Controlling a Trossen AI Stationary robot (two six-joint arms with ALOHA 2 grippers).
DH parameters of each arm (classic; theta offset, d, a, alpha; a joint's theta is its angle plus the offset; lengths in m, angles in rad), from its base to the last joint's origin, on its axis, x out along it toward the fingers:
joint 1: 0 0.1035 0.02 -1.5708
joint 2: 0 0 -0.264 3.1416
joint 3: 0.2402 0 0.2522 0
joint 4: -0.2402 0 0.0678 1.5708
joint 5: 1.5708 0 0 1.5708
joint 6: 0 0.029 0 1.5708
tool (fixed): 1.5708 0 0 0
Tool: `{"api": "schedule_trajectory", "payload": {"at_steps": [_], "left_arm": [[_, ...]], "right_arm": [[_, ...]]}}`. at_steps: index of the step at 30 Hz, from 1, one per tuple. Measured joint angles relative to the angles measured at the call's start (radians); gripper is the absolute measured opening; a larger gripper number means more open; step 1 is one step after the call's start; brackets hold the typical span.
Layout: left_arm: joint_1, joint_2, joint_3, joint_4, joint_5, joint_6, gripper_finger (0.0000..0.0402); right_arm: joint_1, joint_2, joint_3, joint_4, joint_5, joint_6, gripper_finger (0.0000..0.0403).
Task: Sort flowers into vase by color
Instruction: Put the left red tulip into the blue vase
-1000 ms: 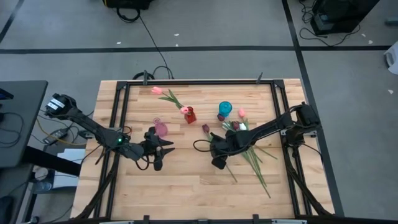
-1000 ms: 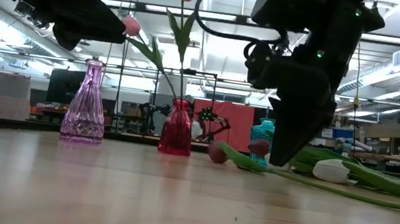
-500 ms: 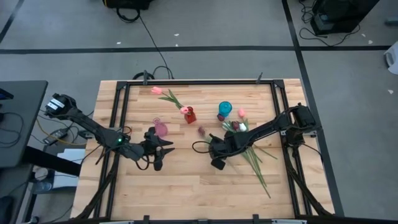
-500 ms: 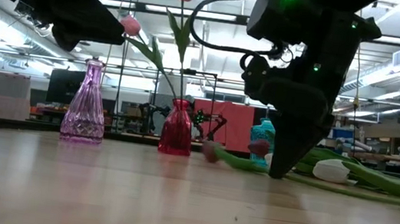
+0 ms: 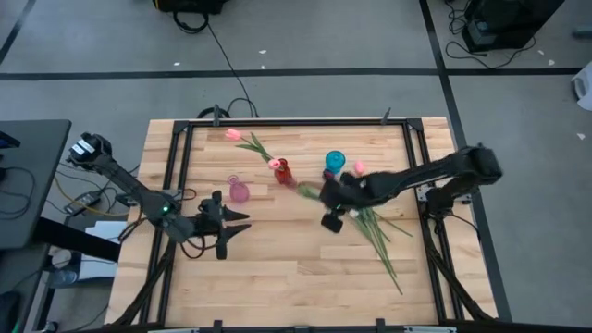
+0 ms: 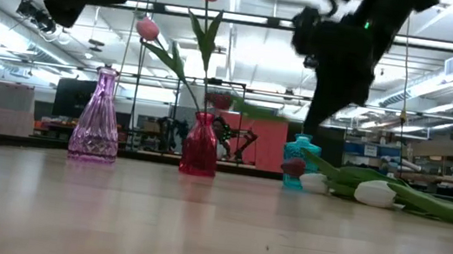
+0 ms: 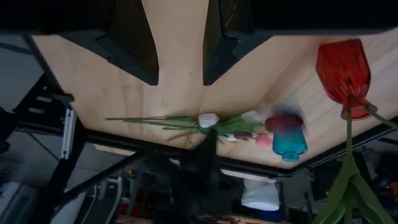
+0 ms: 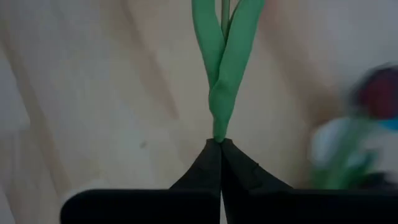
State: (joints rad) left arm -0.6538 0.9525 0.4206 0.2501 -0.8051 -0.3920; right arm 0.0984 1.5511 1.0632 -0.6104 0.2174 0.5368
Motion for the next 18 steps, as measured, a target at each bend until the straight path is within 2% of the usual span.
{"api": "schedule_trajectory", "payload": {"at_steps": [5,9,14,18], "left_arm": [[-0.029,0.002,0.000,-0.002,-0.014,-0.007,0.0131],[-0.034,0.003,0.000,0.001,-0.036,-0.009,0.0131],[-0.034,0.003,0.000,0.002,-0.069,-0.009,0.0131],[-0.034,0.003,0.000,0.001,-0.069,-0.009,0.0131]], "right_arm": [[-0.086,-0.222,-0.111,0.130,0.067,-0.046,0.0002],[-0.159,-0.348,-0.228,0.402,0.081,-0.168,0.0002],[-0.269,-0.395,-0.369,0.851,0.081,-0.357,0.0002],[-0.348,-0.391,-0.430,1.081,0.081,-0.487,0.0002]]}}
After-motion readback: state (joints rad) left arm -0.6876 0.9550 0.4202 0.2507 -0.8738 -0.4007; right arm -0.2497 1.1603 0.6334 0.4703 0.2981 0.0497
